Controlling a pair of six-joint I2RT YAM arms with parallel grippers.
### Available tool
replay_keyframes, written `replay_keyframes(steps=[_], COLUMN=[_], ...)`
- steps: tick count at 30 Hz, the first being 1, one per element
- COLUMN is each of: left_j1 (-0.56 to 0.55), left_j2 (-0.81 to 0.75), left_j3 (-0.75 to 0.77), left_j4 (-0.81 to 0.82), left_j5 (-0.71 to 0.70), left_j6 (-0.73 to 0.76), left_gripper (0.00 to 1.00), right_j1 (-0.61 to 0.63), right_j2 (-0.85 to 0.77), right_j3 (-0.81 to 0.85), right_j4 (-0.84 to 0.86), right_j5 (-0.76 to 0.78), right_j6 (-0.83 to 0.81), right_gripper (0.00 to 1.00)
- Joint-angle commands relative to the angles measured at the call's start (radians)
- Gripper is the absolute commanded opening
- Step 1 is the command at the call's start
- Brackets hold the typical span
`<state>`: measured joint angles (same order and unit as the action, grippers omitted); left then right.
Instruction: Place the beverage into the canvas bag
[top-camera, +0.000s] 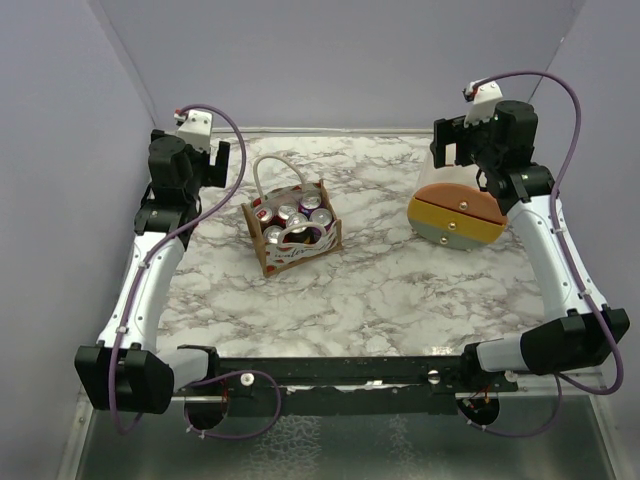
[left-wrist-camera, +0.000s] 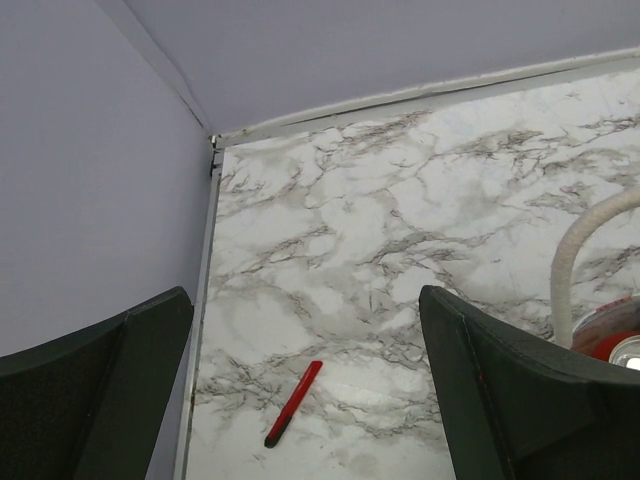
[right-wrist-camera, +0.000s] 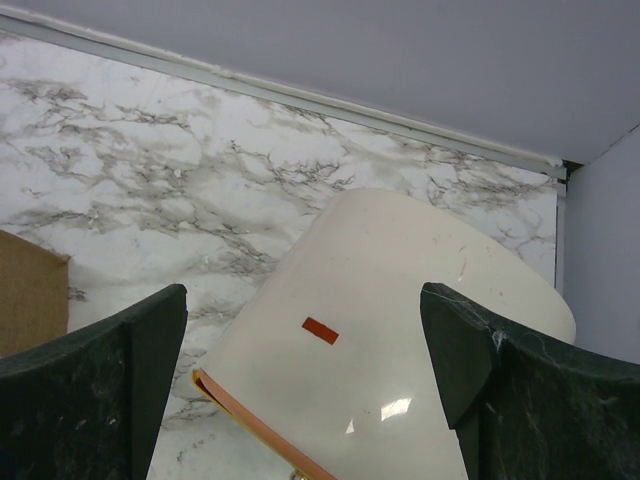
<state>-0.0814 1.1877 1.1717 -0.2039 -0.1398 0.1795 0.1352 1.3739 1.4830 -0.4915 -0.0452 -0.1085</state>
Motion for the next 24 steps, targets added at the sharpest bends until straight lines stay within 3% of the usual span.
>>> replay_keyframes(steps=[1,24], left_j1=[0.024,0.051], left_j2=[-0.003,-0.013], left_j3=[0.025,-0.045], left_j4=[0.049,0.049], left_j5=[0.049,0.173], left_j6=[-0.024,-0.106], left_gripper=[0.99,0.99], right_j1=[-0.009,-0.023], right_j2=[-0.024,-0.066], right_j3=[-0.01,-0.089], right_j4=[0.039,0.087], right_j5=[0.021,0.005], right_j6=[-0.001,0.006], right_gripper=[1.0,1.0])
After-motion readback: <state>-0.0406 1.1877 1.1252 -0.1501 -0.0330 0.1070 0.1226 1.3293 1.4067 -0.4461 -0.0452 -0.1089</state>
